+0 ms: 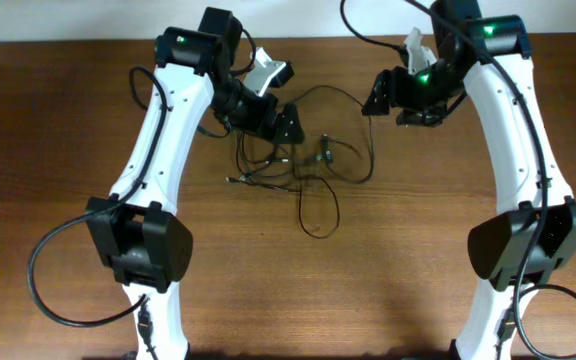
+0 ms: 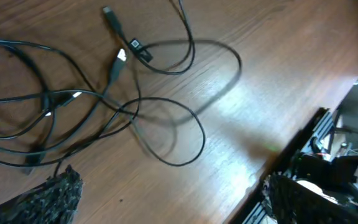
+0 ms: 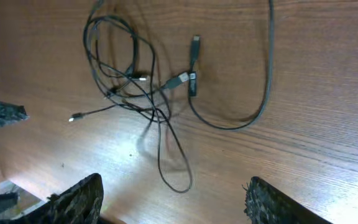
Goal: Untangle cables
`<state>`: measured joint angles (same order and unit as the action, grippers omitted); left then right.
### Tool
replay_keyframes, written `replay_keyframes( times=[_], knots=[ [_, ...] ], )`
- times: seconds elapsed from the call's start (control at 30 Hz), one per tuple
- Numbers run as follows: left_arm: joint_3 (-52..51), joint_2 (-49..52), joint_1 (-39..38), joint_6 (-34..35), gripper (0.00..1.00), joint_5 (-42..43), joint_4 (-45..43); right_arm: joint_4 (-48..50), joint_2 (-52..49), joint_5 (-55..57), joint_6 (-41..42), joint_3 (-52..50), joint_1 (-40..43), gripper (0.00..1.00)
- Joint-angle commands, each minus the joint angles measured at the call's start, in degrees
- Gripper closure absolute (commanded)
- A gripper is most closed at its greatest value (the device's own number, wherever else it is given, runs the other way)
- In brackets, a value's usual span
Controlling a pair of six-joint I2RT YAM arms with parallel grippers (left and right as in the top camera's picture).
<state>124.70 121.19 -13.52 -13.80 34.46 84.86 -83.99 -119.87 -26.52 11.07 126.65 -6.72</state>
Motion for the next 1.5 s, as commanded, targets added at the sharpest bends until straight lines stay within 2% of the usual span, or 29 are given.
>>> replay_keyframes(
  times=[0.0,0.07,0.13,0.17,0.33,0.37,0.4,0.47,0.5,0.57,0.77,0.87,0.97,1.07,1.13,1.23,1.4,1.43,1.47],
  knots=[
    [7.08,-1.49,0.26,-1.29,0.03,-1.95,0.83,-0.24,0.57,2.89,0.33,1.42,1.55,0.25],
    [11.52,-1.6,0.26,1.4,0.07,-8.24,0.11,-0.31,0.57,5.86,0.33,1.42,1.99,0.25],
    [10.88,-0.72,0.13,13.64,0.24,-17.97,-1.38,-0.48,0.57,8.31,0.31,1.4,1.99,0.25],
    [10.32,0.44,-0.39,18.36,0.25,-20.96,-2.6,-0.42,0.57,9.25,0.33,1.4,1.97,0.21],
    [9.14,8.35,-5.46,34.1,0.3,-29.99,-5.73,-0.68,0.55,9.27,0.31,1.38,1.92,0.17],
    [9.14,10.95,-6.82,38.25,0.37,-32.02,-5.75,-0.68,0.55,9.27,0.31,1.38,1.88,0.16],
    [9.14,13.07,-7.72,41.42,0.48,-33.24,-5.79,-0.85,0.55,9.4,0.09,1.38,1.92,0.15],
    [9.14,16.76,-8.22,45.57,0.57,-33.38,-6.86,-1.31,0.55,10.38,0.13,1.03,1.92,0.14],
    [9.14,18.23,-8.2,46.99,0.58,-33.4,-7.45,-1.44,0.52,10.91,0.09,0.85,1.92,0.13],
    [9.14,21.14,-8.2,47.67,0.61,-33.4,-7.63,-1.7,0.5,10.97,0.09,0.85,1.92,0.13],
    [9.14,24.17,-8.22,47.67,0.6,-33.4,-10.86,-1.92,0.5,10.97,-0.13,0.85,1.92,0.12],
    [9.66,23.98,-8.07,47.67,0.63,-34.49,-7.37,-2.16,0.5,11.85,-0.13,0.85,1.92,0.12],
    [10.43,22.77,-6.95,47.67,0.56,-34.49,-5.31,-2.21,0.5,12.04,-0.13,0.85,1.92,0.12],
    [14.86,20.02,-5.42,47.67,0.54,-35.04,-3.91,-1.75,0.46,12.04,-0.13,0.85,1.92,0.12],
    [16.35,17.75,-5.44,49.44,0.53,-38.38,-1.75,-1.99,0.46,12.26,-0.13,0.85,1.92,0.12],
    [8.76,17.88,-6.12,50.8,0.53,-38.36,-2.14,-2.4,0.46,12.26,-0.13,0.85,1.92,0.12],
    [-4.2,17.88,-7.85,51.76,0.51,-37.24,-14.43,-2.43,0.46,12.26,-0.11,0.85,1.88,0.12],
    [-4.55,17.88,-7.8,51.76,0.57,-37.27,-15.28,-2.43,0.46,12.26,-0.13,0.85,1.88,0.12],
    [-4.42,17.86,-7.56,51.43,0.72,-37.33,-15.8,-2.4,0.46,12.26,-0.13,0.85,1.88,0.12]
  ],
)
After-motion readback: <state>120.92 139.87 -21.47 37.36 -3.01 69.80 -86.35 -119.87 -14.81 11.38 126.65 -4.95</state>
